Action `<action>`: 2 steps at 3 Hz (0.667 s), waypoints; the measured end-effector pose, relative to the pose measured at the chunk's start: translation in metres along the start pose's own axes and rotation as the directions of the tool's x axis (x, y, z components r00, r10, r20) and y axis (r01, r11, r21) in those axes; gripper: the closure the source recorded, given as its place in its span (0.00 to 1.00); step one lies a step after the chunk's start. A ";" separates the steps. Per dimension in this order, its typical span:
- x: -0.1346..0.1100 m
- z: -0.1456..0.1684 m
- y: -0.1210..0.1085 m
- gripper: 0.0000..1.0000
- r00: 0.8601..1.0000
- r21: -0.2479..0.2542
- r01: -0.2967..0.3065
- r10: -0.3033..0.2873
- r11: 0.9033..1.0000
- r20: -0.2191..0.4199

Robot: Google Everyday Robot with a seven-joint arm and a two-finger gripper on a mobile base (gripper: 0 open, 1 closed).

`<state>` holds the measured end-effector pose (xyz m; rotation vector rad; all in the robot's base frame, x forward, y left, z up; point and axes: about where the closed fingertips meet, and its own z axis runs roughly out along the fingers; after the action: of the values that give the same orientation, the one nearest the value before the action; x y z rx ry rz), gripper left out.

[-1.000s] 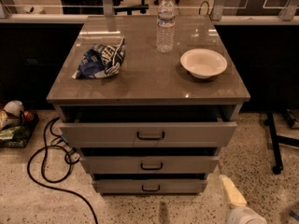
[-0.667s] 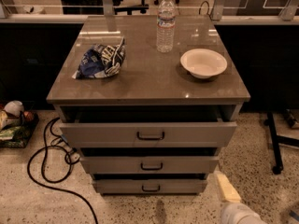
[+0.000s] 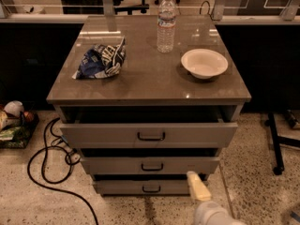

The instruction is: Open middle drawer

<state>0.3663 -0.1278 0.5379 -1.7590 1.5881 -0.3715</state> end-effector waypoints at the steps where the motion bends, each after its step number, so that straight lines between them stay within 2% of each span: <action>1: -0.029 0.047 0.025 0.00 0.998 -0.027 0.056 -0.055 0.998 0.030; 2: -0.017 0.055 0.022 0.00 0.999 0.004 0.032 -0.032 0.999 -0.020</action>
Offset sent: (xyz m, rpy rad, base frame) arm 0.0044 0.0357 -0.0348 -0.0170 0.0083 0.0641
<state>0.3820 -0.0942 0.4894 -1.7838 1.5734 -0.4082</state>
